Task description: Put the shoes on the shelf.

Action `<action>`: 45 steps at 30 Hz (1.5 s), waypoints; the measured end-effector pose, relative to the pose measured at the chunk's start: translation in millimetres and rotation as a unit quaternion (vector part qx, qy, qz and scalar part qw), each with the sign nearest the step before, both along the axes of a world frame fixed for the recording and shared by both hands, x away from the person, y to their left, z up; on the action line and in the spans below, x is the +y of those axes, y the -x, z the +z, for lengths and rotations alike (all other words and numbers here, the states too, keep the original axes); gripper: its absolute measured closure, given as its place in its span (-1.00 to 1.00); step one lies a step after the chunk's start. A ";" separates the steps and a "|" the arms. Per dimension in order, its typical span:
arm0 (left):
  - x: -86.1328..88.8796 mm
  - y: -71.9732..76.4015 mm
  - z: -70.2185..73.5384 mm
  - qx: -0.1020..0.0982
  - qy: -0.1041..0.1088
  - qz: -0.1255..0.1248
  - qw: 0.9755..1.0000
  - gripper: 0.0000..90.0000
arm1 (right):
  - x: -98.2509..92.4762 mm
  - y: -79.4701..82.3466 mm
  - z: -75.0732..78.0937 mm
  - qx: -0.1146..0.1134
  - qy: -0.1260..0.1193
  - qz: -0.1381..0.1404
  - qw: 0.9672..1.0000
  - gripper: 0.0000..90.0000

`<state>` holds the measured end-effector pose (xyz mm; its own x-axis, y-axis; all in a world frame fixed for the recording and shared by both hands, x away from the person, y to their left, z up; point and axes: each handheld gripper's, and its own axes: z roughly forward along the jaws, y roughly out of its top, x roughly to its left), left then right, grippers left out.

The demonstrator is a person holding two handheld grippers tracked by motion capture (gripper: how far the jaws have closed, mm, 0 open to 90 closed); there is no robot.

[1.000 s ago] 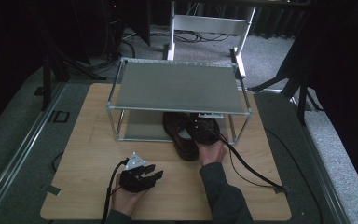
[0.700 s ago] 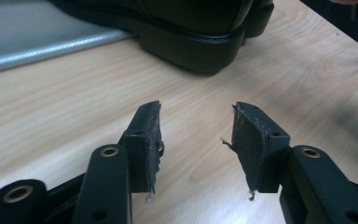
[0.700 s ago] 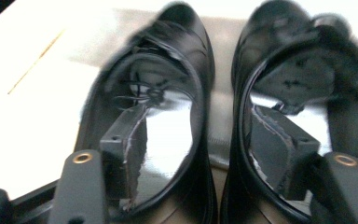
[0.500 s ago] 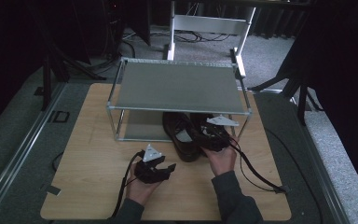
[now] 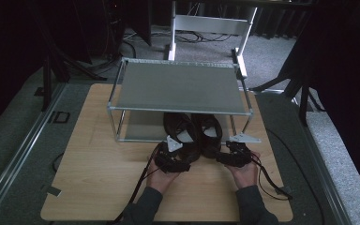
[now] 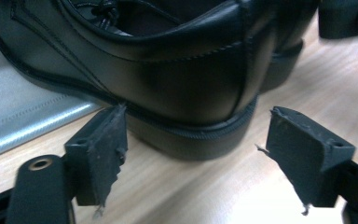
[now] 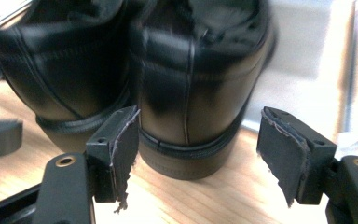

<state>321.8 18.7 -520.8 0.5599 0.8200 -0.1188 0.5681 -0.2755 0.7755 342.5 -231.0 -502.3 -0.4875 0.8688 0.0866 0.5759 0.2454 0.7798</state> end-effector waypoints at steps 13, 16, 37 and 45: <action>4.8 -21.9 1.0 0.010 -0.010 -0.036 0.999 -0.31 | 14.0 -6.8 -13.1 0.004 0.004 0.012 1.000 -0.27; 10.9 -31.6 2.7 0.013 -0.007 -0.045 0.999 -0.30 | 19.2 -10.0 -12.1 0.005 0.003 0.008 1.000 -0.27; 21.2 -51.4 -5.0 -0.017 -0.028 0.008 0.999 0.04 | 41.2 -36.7 -20.3 0.009 -0.019 -0.021 1.000 -0.24; 23.2 -57.1 -6.5 -0.012 -0.022 0.021 0.999 0.10 | 48.2 -41.0 -20.8 0.005 -0.001 -0.024 1.000 -0.24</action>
